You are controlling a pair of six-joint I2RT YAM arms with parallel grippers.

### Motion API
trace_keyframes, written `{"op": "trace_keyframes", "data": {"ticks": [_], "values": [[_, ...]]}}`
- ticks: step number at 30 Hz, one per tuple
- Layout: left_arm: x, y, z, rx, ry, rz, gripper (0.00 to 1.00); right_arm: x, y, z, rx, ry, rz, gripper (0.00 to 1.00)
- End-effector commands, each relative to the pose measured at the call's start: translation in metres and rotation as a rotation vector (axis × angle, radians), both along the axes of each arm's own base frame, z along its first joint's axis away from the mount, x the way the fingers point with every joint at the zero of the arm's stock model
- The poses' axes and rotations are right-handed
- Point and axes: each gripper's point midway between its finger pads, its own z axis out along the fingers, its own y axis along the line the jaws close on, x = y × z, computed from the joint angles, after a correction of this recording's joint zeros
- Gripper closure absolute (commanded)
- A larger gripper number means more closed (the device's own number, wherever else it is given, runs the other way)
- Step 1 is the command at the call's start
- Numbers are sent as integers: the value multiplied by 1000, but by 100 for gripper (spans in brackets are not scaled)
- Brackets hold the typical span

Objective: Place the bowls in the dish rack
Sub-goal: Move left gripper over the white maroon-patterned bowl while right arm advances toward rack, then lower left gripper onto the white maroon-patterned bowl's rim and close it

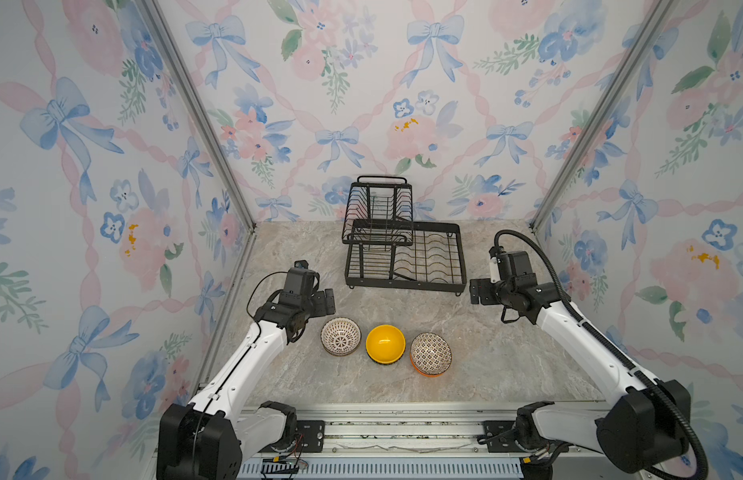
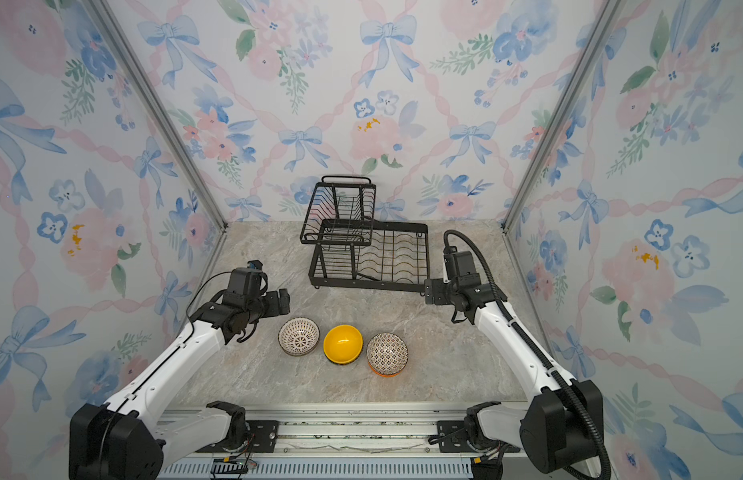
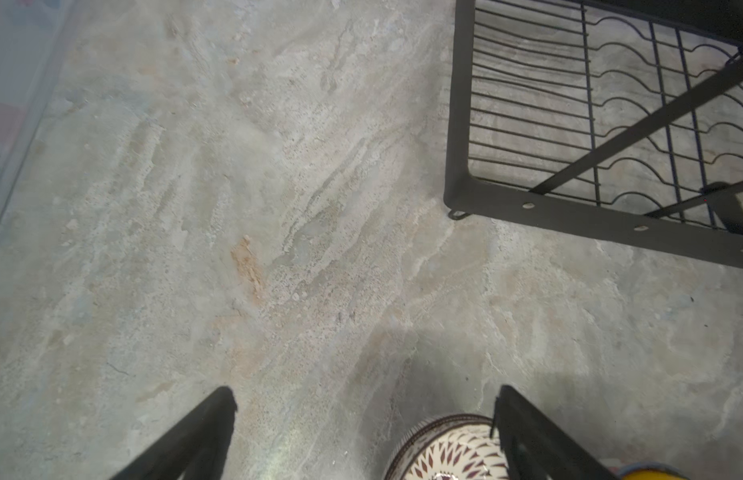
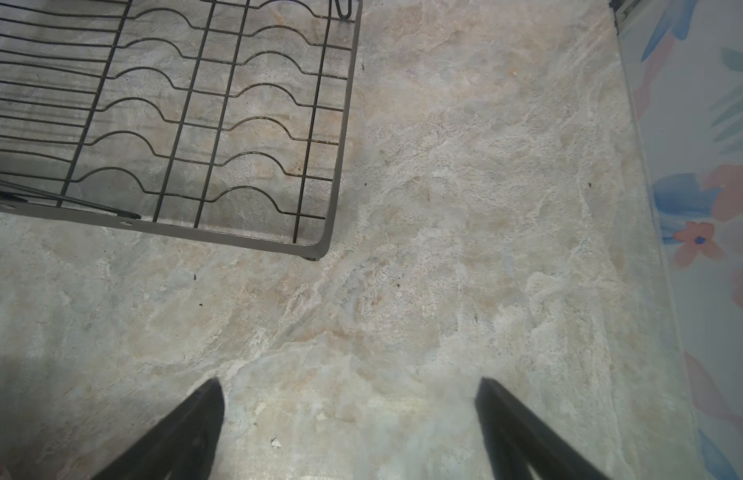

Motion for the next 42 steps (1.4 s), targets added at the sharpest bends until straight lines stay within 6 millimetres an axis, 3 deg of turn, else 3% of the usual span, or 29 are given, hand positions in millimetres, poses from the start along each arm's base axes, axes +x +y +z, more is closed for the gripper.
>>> {"op": "trace_keyframes", "data": {"ticks": [1,6,9,10,12,17,25,32,42], "values": [[-28,-13,-16,-89,116,-29,2,-2,9,3,6,18,25,3],[-47,-21,-29,-141,166,-24,3,-2,11,-1,3,25,29,3],[-56,-26,-34,-160,194,-20,8,-1,11,-4,3,29,27,3],[-65,-26,-47,-156,230,-18,11,-1,11,-4,4,30,26,3],[-69,-29,-46,-149,229,-19,15,0,12,-5,8,29,27,3],[-73,-31,-51,-113,242,-17,24,-2,15,-12,14,38,34,3],[-75,-29,-56,-81,258,-6,48,-6,12,-19,2,48,32,3],[-75,-26,-63,-54,283,2,52,-7,10,-21,1,42,29,3],[-76,-28,-67,-40,297,-6,73,-10,8,-25,-1,47,26,3]]}}
